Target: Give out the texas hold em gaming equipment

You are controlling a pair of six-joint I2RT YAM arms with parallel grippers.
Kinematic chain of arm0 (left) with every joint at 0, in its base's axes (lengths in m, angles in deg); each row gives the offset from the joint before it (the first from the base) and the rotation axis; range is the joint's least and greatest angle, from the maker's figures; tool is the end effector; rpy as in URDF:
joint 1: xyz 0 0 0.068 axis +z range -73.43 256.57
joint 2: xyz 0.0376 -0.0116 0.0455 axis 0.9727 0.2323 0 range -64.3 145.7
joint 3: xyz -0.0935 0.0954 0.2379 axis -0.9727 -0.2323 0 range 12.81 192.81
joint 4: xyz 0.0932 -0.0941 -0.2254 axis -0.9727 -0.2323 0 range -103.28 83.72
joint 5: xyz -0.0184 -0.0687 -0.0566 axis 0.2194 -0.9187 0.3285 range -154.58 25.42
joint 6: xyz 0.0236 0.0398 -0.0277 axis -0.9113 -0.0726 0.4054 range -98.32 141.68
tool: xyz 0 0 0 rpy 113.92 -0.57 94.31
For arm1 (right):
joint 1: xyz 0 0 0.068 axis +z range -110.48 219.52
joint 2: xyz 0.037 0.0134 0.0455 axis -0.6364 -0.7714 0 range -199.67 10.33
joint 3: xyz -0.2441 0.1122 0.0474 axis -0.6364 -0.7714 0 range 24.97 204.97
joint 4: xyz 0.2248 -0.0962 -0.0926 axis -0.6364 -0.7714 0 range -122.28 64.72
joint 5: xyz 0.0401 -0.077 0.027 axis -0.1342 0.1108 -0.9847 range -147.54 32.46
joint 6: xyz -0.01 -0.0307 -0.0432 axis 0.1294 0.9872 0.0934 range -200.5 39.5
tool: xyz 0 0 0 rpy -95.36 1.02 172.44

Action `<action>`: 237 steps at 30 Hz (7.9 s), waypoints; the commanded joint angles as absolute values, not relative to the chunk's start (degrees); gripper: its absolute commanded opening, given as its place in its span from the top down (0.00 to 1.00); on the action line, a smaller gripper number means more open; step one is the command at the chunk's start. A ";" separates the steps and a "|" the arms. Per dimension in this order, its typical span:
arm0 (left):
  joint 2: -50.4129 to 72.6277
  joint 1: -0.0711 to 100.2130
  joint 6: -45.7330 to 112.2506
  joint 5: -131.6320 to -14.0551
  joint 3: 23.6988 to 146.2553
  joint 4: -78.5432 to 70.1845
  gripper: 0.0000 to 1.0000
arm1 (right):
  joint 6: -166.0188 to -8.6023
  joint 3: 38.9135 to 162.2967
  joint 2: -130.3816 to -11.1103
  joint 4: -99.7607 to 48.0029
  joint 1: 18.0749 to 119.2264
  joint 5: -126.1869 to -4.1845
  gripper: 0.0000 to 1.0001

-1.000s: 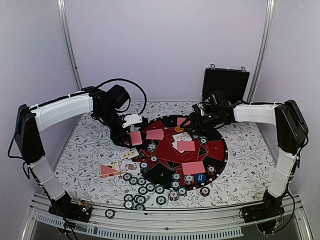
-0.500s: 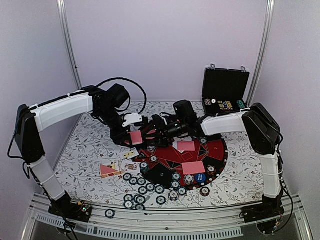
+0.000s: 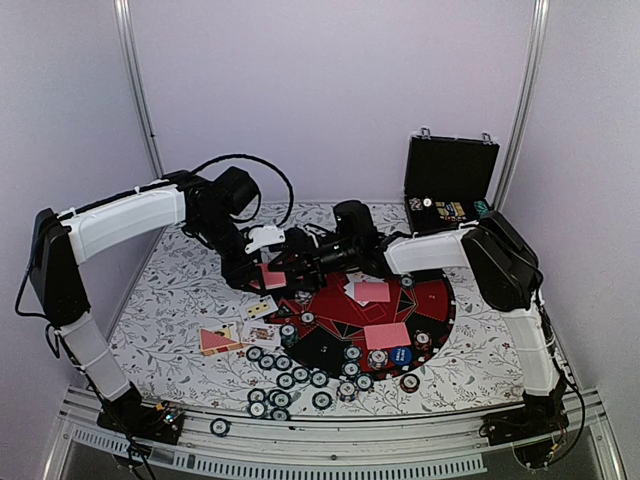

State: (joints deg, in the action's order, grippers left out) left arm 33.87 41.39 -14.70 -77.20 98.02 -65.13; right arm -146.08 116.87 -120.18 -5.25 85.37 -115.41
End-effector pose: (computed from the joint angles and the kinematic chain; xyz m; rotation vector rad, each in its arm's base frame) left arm 0.2765 -0.2043 0.2751 1.6813 2.2479 -0.3055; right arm 0.3325 0.3859 0.1786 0.4799 -2.2980 -1.9752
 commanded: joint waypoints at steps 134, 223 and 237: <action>31.20 46.33 -16.87 -74.93 89.21 -61.52 0.52 | -137.78 83.57 -100.10 -8.52 62.11 -118.31 1.00; 25.24 78.41 18.80 -71.70 25.25 71.52 0.00 | -79.09 33.14 -74.43 57.94 44.35 -41.32 0.01; 25.09 78.33 19.13 -71.32 27.31 67.10 0.00 | -82.35 38.38 -78.35 50.20 40.75 -44.65 0.01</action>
State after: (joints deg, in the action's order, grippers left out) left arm 24.67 77.94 18.76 -71.22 26.94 65.05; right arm -81.10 38.10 -78.98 51.69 40.96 -43.11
